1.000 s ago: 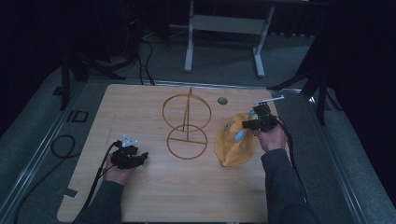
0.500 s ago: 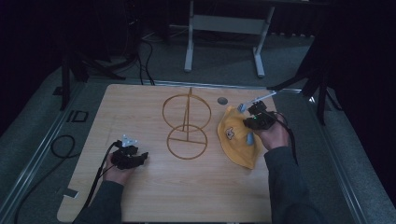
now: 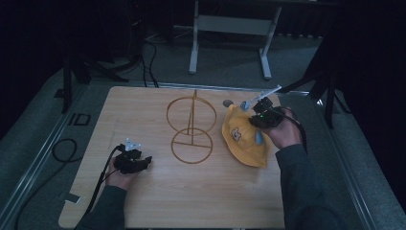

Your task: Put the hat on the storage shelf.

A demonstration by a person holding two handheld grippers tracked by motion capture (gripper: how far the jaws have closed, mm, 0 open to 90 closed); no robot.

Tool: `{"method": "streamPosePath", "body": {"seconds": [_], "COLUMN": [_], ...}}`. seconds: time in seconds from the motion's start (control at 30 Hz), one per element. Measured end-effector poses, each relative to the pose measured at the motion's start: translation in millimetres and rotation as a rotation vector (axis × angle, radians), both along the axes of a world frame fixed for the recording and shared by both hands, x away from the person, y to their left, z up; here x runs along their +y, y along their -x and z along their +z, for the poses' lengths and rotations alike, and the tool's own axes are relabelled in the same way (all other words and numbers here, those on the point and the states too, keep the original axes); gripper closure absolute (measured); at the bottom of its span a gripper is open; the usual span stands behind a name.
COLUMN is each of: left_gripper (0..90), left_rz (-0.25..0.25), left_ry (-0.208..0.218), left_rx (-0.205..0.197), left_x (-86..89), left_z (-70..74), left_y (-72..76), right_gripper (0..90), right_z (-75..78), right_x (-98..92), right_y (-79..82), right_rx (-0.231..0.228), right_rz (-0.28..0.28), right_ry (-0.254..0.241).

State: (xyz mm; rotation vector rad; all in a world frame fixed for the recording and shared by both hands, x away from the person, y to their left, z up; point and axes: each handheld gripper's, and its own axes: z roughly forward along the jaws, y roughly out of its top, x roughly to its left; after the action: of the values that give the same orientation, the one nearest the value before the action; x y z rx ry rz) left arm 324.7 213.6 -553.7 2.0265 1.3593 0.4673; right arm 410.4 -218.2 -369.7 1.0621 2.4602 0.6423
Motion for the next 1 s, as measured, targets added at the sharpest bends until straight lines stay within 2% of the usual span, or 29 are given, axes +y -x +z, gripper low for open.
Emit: {"method": "streamPosePath", "body": {"seconds": [0.17,0.3,0.5,1.0], "left_gripper": [48.9,48.9,48.6,48.0], "left_rz": [0.0,-0.001,-0.002,-0.005], "left_ry": [0.002,0.002,0.0,0.001], "left_rx": [0.001,0.001,0.0,0.001], "left_x": [0.2,0.2,0.0,0.2], "left_z": [0.0,0.0,0.0,0.0], "left_y": [-0.1,-0.1,-0.1,-0.4], "right_gripper": [84.7,84.7,84.7,84.7], "right_z": [11.0,18.5,27.0,44.5], "right_x": [1.7,-0.7,-4.9,-12.5], "right_y": [0.0,-0.3,1.7,4.9], "right_rx": [-0.013,-0.024,-0.051,-0.125], "right_rz": [0.022,0.04,0.121,0.191], "right_ry": [0.029,0.031,0.039,0.067]}}
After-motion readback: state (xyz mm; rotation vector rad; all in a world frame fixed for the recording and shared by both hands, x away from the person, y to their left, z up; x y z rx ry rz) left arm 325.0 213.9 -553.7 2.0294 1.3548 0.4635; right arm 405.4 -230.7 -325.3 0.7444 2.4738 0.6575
